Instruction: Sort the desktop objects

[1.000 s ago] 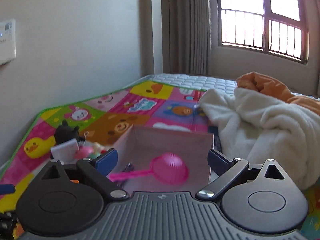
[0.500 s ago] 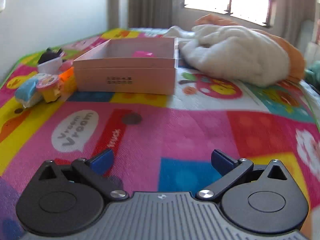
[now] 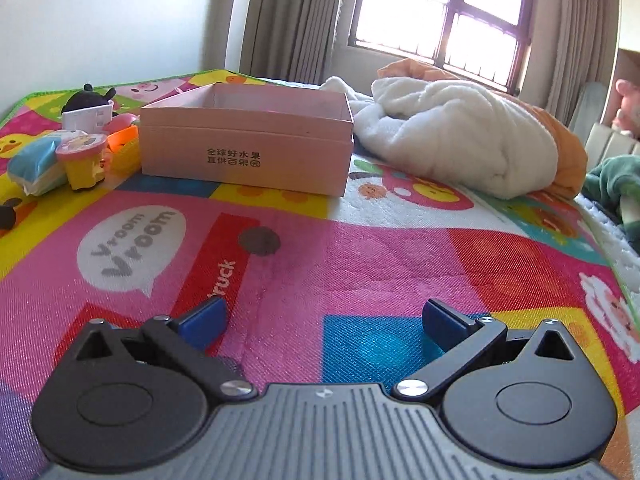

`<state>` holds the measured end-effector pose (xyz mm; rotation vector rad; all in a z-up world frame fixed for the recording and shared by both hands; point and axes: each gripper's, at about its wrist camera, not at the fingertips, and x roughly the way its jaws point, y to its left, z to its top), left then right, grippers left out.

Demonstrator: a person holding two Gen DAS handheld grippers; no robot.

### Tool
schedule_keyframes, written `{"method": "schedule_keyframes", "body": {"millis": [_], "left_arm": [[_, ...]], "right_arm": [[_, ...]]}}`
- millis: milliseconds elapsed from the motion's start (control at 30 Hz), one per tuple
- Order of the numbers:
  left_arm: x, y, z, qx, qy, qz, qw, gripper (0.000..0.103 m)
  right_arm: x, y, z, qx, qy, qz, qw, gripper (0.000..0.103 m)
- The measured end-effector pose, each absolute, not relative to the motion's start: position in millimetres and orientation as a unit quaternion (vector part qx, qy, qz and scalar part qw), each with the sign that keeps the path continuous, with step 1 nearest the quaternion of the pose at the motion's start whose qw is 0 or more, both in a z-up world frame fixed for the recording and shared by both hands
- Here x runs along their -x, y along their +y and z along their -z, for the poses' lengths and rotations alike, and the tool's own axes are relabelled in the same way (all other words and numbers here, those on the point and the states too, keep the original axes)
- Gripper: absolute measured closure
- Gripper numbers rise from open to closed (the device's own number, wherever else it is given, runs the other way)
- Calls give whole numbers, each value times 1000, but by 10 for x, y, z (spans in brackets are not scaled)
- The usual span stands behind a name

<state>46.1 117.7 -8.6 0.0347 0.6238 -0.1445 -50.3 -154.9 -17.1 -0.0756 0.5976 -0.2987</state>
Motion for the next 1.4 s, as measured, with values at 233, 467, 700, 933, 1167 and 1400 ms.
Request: {"method": "schedule_keyframes", "body": {"millis": [233, 467, 700, 933, 1167, 1400], "left_arm": [[-487, 1253, 91, 8, 308, 85, 948, 0], [-519, 1384, 94, 49, 307, 103, 945, 0], [-522, 1403, 102, 57, 304, 107, 945, 0], [-506, 1374, 102, 47, 300, 104, 947, 0], [-433, 1215, 84, -8, 297, 76, 952, 0], [-405, 1110, 80, -44, 301, 55, 951, 0]], "right_arm": [[527, -1379, 224, 86, 265, 179, 944, 0], [509, -1344, 235, 97, 264, 187, 941, 0], [504, -1313, 238, 109, 260, 196, 939, 0], [515, -1366, 208, 94, 266, 189, 941, 0], [588, -1597, 129, 24, 289, 155, 944, 0], [661, -1855, 92, -58, 296, 119, 946, 0]]}}
